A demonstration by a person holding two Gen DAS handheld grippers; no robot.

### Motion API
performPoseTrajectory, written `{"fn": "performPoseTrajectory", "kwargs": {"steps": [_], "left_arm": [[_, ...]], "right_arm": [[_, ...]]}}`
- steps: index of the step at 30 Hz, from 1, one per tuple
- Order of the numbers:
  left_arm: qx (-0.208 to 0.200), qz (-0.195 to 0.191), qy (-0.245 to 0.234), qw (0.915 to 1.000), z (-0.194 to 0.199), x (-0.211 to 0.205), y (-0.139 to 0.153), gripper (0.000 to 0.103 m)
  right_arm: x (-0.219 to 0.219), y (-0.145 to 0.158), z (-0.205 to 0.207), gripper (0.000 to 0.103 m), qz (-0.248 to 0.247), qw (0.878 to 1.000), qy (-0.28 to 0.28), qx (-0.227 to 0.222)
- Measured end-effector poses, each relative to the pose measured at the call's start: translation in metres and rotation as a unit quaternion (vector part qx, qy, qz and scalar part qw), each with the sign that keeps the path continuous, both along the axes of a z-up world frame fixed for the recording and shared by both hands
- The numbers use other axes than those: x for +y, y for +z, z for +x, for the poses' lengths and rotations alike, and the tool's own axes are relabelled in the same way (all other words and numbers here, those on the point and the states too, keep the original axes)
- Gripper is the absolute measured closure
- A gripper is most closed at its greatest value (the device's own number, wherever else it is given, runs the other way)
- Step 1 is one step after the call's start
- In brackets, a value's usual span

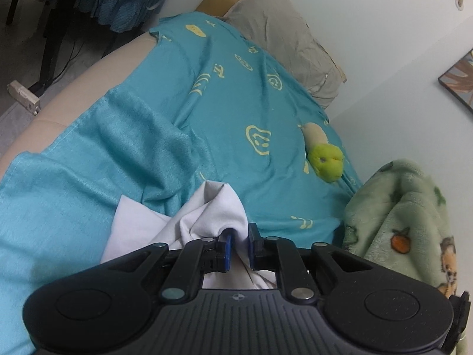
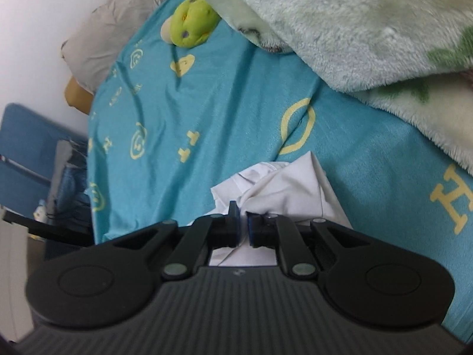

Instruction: Fold clothes

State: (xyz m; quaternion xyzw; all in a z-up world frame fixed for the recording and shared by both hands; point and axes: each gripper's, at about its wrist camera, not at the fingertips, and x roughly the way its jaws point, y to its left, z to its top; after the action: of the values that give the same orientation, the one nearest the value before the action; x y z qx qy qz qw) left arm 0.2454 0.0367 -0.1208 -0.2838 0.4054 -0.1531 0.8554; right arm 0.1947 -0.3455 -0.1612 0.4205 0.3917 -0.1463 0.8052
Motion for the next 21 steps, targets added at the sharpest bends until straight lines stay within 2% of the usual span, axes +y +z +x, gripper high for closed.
{"fn": "performPoseTrajectory", "kwargs": {"steps": [2, 4, 5, 6, 8, 11, 13, 16, 21], "left_arm": [[-0.01, 0.015, -0.009, 0.9998, 0.001, -0.003, 0.002, 0.089], [-0.022, 0.027, -0.018, 0.9992, -0.003, -0.007, 0.005, 0.088], [-0.031, 0.035, -0.022, 0.9986, -0.006, -0.009, 0.007, 0.084], [-0.042, 0.044, -0.027, 0.9978, -0.009, -0.012, 0.01, 0.08], [-0.072, 0.066, -0.036, 0.9945, -0.02, -0.019, 0.017, 0.047], [-0.123, 0.101, -0.042, 0.9864, -0.038, -0.031, 0.031, 0.028], [-0.147, 0.119, -0.049, 0.9808, -0.049, -0.034, 0.037, 0.023], [-0.147, 0.151, -0.064, 0.9755, -0.055, -0.041, 0.034, 0.023], [-0.122, 0.194, -0.074, 0.9706, -0.042, -0.045, 0.014, 0.023]], "right_arm": [[0.001, 0.001, 0.002, 0.092, -0.009, 1.0, 0.005, 0.002], [0.004, 0.005, 0.001, 0.085, -0.017, 1.0, 0.016, -0.003], [0.005, 0.008, 0.001, 0.067, -0.021, 0.999, 0.023, -0.008], [0.008, 0.011, 0.0, 0.044, -0.025, 0.999, 0.031, -0.014], [0.016, 0.022, -0.005, 0.024, -0.034, 0.997, 0.048, -0.039], [0.03, 0.033, -0.014, 0.023, -0.067, 0.993, 0.08, -0.061], [0.04, 0.04, -0.021, 0.023, -0.094, 0.988, 0.102, -0.071], [0.056, 0.046, -0.026, 0.024, -0.137, 0.978, 0.135, -0.079], [0.063, 0.029, -0.001, 0.024, -0.168, 0.97, 0.164, -0.059]]}}
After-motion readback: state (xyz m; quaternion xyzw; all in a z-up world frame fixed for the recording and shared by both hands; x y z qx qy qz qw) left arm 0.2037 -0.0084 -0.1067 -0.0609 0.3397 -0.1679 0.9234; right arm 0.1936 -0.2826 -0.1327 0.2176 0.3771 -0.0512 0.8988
